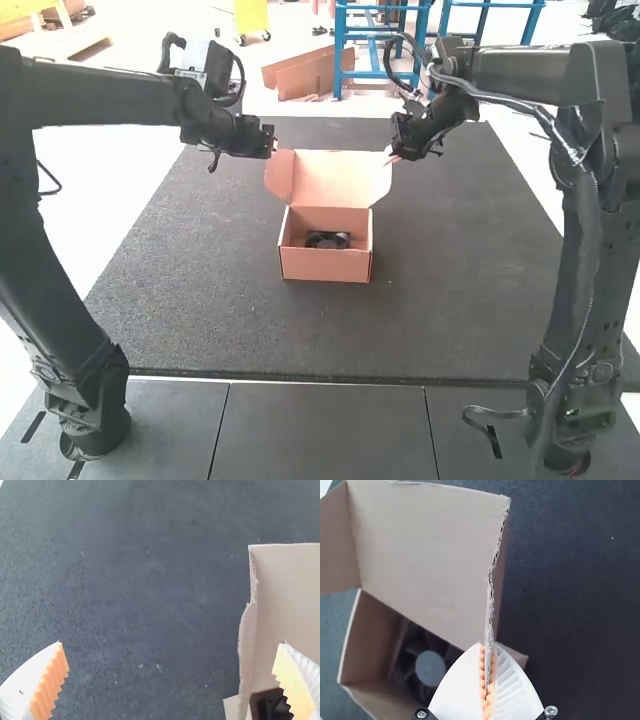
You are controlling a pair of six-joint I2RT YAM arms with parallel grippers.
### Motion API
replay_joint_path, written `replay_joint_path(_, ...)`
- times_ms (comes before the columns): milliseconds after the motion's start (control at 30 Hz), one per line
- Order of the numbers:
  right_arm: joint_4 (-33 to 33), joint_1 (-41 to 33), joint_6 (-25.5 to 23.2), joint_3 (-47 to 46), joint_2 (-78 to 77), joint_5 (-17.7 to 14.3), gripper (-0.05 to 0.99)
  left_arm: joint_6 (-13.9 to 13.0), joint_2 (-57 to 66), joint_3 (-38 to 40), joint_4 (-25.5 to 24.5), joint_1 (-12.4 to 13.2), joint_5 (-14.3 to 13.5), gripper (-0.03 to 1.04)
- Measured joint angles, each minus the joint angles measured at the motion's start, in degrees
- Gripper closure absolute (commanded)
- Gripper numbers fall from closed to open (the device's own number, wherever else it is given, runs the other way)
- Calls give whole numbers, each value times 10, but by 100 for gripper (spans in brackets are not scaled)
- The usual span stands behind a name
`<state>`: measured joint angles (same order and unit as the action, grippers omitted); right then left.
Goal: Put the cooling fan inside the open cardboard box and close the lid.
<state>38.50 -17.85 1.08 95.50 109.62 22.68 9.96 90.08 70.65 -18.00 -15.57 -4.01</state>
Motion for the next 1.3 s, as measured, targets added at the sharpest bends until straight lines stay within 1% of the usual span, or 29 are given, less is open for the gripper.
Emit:
replay_joint_path(233,-36,-21,-11,-63,-47,-7,95,0,-28,-30,5,-2,0,4)
replay_joint_path(433,-44,-28,-15,-71,-50,-10,95,0,-34,-49,24,-2,-1,4)
replay_joint_path(500,-46,-28,-15,-71,-50,-10,95,0,-36,-49,26,-2,-9,4)
replay_joint_path(800,-47,-28,-16,-71,-50,-10,95,0,-50,-50,50,-2,-71,4)
replay_joint_path(933,-47,-28,-16,-71,-50,-10,95,-2,-50,-65,62,-2,-94,4)
replay_joint_path(1100,-48,-33,-17,-71,-50,-10,95,-9,-50,-93,63,-2,-112,4)
replay_joint_path(1300,-48,-44,-17,-71,-50,-10,95,-14,-49,-97,76,-2,-122,4)
